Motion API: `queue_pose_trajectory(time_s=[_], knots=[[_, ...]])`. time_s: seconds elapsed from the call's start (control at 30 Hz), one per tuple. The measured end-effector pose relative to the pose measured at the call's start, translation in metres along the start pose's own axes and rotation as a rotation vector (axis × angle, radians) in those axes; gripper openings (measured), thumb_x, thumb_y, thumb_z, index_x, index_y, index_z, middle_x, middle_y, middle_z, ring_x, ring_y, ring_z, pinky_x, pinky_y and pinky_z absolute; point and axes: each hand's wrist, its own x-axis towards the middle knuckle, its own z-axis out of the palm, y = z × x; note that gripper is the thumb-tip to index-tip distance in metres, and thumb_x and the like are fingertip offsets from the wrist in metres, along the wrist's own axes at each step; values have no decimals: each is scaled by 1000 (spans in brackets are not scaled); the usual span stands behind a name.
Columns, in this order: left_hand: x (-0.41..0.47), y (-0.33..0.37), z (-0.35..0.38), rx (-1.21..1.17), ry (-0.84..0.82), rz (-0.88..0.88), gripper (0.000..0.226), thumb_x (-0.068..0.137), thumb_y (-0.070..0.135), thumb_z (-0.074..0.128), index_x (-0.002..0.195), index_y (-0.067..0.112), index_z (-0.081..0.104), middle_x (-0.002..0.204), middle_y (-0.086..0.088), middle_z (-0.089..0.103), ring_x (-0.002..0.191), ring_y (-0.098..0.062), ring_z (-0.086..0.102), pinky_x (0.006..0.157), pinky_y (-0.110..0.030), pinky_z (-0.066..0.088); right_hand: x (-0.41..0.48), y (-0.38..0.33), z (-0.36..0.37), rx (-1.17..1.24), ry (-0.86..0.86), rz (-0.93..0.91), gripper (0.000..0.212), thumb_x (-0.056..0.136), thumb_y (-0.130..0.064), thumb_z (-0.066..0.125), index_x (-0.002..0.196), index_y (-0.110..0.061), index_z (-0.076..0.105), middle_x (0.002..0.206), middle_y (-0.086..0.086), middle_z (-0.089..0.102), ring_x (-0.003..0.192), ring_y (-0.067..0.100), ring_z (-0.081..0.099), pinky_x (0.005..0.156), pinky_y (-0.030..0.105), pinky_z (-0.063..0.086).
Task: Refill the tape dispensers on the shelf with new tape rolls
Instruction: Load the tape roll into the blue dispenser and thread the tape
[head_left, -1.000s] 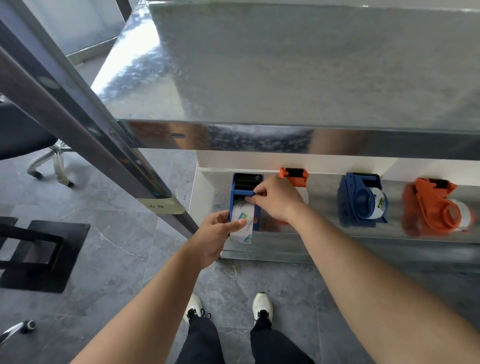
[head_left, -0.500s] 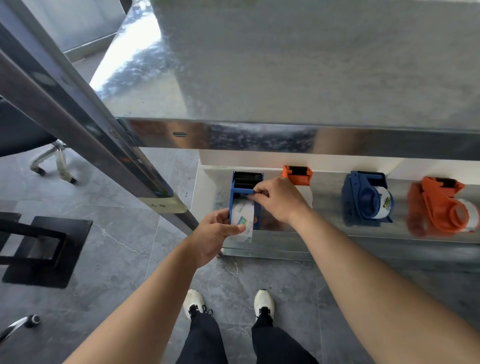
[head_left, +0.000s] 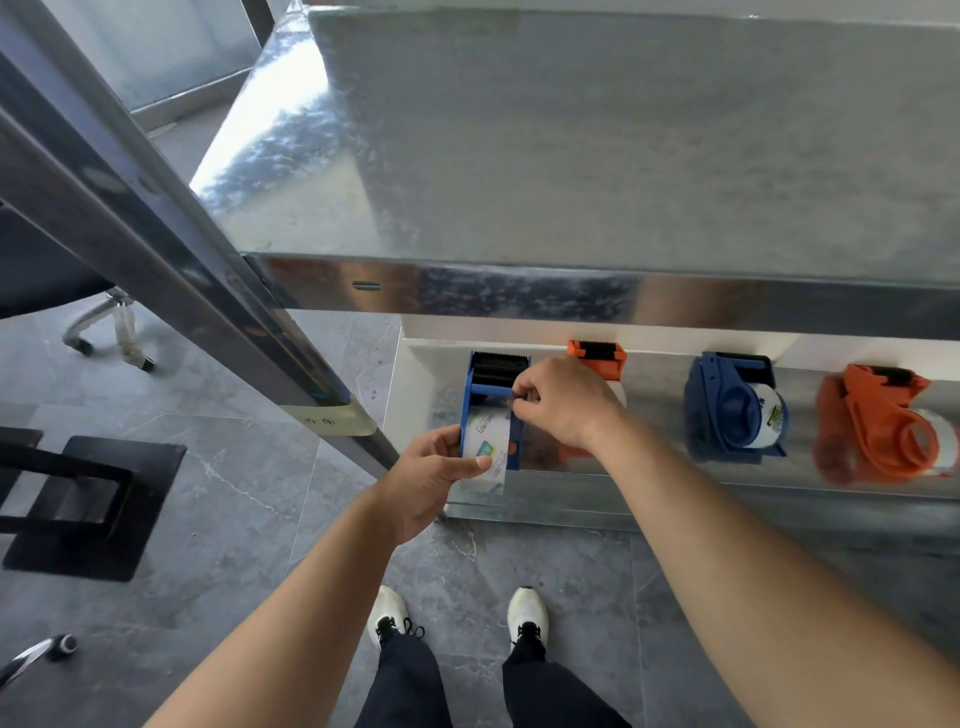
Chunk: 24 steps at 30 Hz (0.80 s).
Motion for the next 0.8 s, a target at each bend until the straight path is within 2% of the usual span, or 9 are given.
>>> queue_pose_trajectory(time_s=[0.17,0.27,0.33,0.47,0.57,0.63,0.7,0.77,0.8], knots=[[2,-3,-4,9,-29,5,48,85,-2,73,132,-2,66,126,-21,75,117,-33,71,107,-41,53,1,3,-9,-43,12,-24,14,96,-33,67,99,-30,80,100,-10,77,85,11,69,73,38,60],[3,-3,-8,56,-61,23,43,89,-7,72,131,-2,66,122,-18,76,115,-30,71,106,-38,54,2,5,-11,5,7,10,10,93,-34,72,96,-31,82,94,-13,77,83,7,68,73,37,61],[3,-3,-11,64,-69,37,48,85,-5,73,132,-2,65,122,-17,76,114,-29,72,104,-36,55,3,7,-15,133,-22,44,8,91,-33,76,94,-30,83,91,-14,76,83,4,67,75,33,60],[6,-1,-13,96,-67,33,47,87,-16,69,132,-2,63,120,-16,77,115,-30,72,99,-35,57,6,8,-24,293,-11,97,7,91,-29,77,89,-25,83,77,-14,69,69,3,62,64,20,44],[10,1,-10,128,-14,21,48,86,-20,67,131,-2,64,119,-16,77,115,-30,73,93,-32,58,8,5,-21,327,52,108,8,89,-27,78,83,-23,82,71,-12,68,64,4,60,62,21,44],[13,1,-5,135,34,39,46,85,-7,75,129,-1,66,119,-17,77,112,-30,73,93,-32,57,9,2,-18,337,94,101,8,88,-26,77,81,-24,81,70,-11,69,65,5,62,63,23,48],[14,3,2,150,78,57,47,90,26,81,125,-3,69,114,-16,77,104,-29,72,92,-33,55,10,-2,-13,356,136,96,9,88,-25,76,80,-24,79,67,-10,69,64,6,62,65,28,55],[15,4,7,194,152,71,81,84,63,80,119,-8,67,103,-21,72,94,-30,66,91,-38,49,10,-6,-7,366,165,98,10,90,-26,73,80,-25,76,63,-9,66,60,7,59,65,31,55],[15,5,9,208,173,83,95,77,75,79,118,-10,65,101,-23,70,93,-32,63,91,-43,48,11,-8,-4,363,175,102,12,91,-27,71,80,-24,74,62,-7,64,58,7,57,63,32,54]])
